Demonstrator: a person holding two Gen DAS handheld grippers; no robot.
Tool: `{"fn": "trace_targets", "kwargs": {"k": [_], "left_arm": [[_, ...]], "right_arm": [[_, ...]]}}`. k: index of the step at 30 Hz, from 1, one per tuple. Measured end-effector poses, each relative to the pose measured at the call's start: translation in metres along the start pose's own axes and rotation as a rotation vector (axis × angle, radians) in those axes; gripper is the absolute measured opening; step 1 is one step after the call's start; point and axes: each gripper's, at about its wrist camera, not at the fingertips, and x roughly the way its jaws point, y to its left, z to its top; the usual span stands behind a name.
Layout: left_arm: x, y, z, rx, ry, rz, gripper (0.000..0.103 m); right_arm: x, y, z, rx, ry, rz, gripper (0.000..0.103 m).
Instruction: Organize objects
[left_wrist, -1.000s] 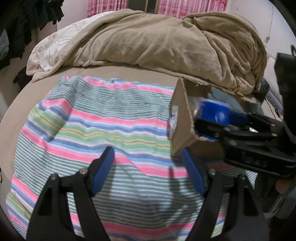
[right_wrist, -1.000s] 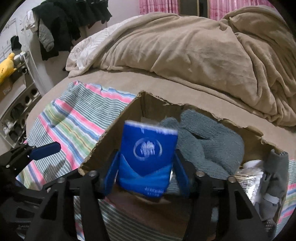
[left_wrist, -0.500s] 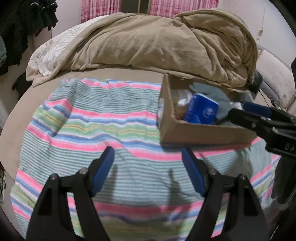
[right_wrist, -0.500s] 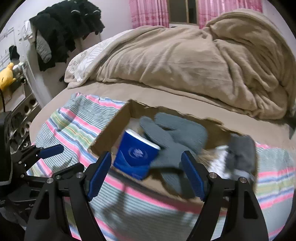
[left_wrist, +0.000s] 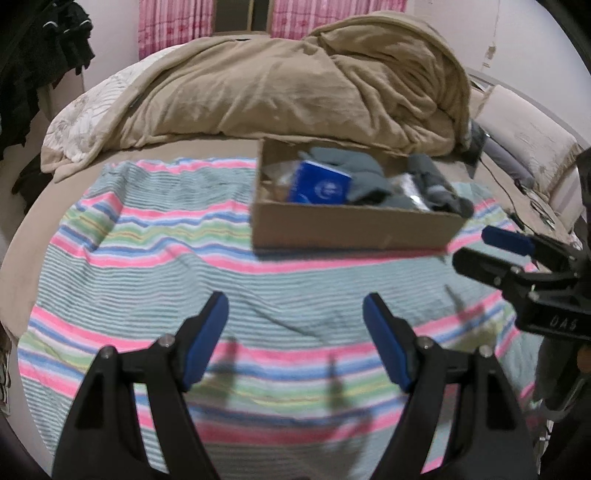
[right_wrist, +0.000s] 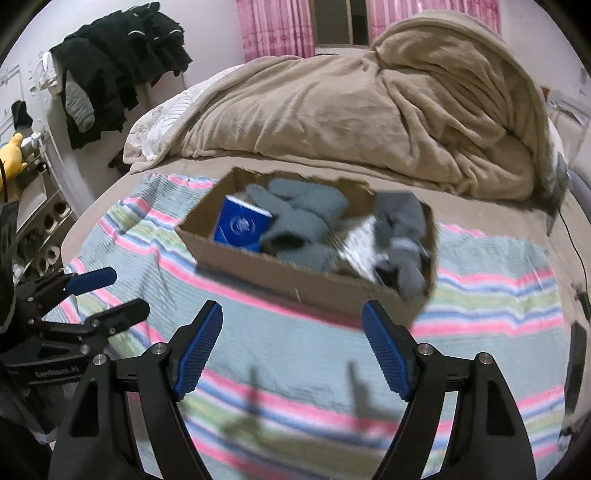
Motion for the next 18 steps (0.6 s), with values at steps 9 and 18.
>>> {"fn": "trace_targets", "kwargs": {"k": [9,18], "left_arm": [[-0.015,-0.034,-0.027,0.026,-0.013,-0.021,0.077],[-0.024,-0.046,-0.051,0.002,-0.010,-0.034,0.077]], "right_arm": [[-0.026,-0.019,-0.038,0.076,0.002,-0.027,0.081],[-0.049,-0.030,-0.074,0.079,-0.012,-0.123,0.081]]}}
